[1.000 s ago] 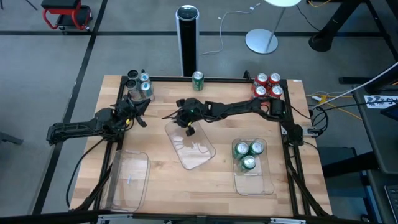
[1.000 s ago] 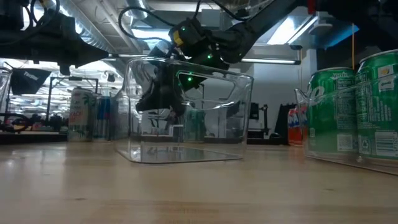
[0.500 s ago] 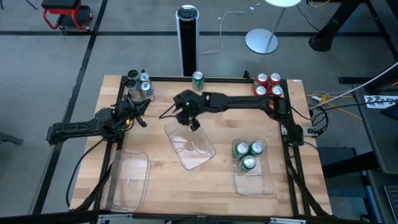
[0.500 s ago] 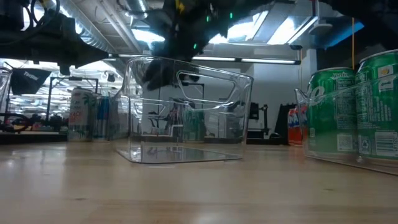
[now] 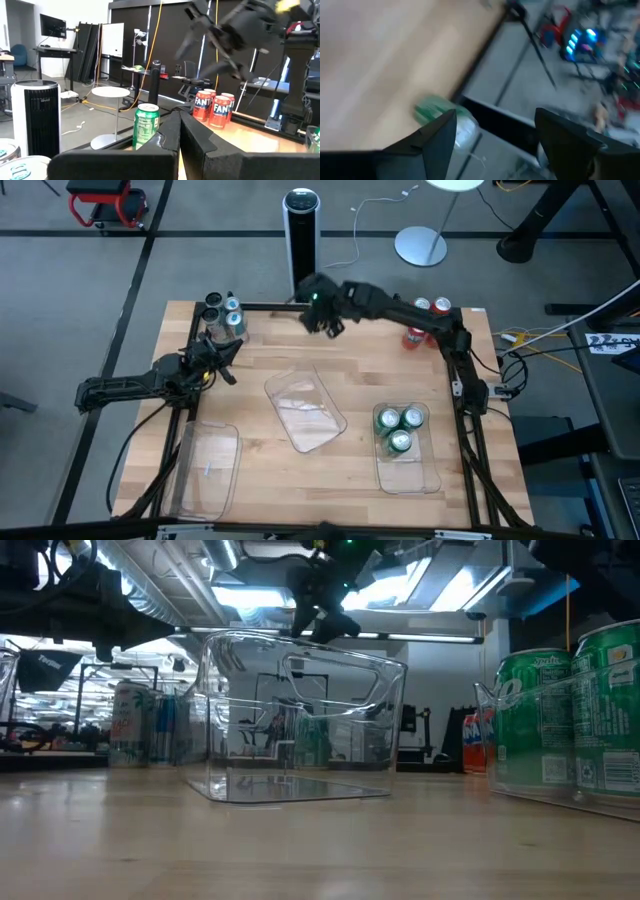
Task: Sort soda cans
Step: Put the green soda can into the right transparent bin
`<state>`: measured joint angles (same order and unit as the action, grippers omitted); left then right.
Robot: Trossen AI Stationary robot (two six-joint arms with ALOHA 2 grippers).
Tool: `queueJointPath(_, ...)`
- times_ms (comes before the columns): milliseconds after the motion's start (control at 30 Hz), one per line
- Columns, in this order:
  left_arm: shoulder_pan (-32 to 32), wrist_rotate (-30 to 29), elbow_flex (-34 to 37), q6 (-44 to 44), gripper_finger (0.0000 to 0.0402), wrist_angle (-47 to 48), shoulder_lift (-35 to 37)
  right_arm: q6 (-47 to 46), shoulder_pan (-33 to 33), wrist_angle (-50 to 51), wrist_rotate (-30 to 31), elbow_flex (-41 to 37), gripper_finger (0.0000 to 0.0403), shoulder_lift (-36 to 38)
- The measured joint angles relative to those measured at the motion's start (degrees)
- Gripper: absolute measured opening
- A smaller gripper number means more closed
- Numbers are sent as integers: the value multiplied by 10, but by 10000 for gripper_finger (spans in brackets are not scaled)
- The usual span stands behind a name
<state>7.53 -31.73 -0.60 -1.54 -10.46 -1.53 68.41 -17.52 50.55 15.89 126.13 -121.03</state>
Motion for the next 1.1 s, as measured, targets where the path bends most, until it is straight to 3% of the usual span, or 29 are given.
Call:
queueJointPath(300,0,0,0,0,0,-4,0,10,-58,-63,27,2,269,0)
queueJointPath(500,0,0,0,0,0,-4,0,28,-92,-67,-28,2,275,0)
queueJointPath(800,0,0,0,0,0,-4,0,41,-107,-60,-32,2,392,0)
queueJointPath(1100,0,0,0,0,0,0,0,67,-110,-61,-31,15,361,0)
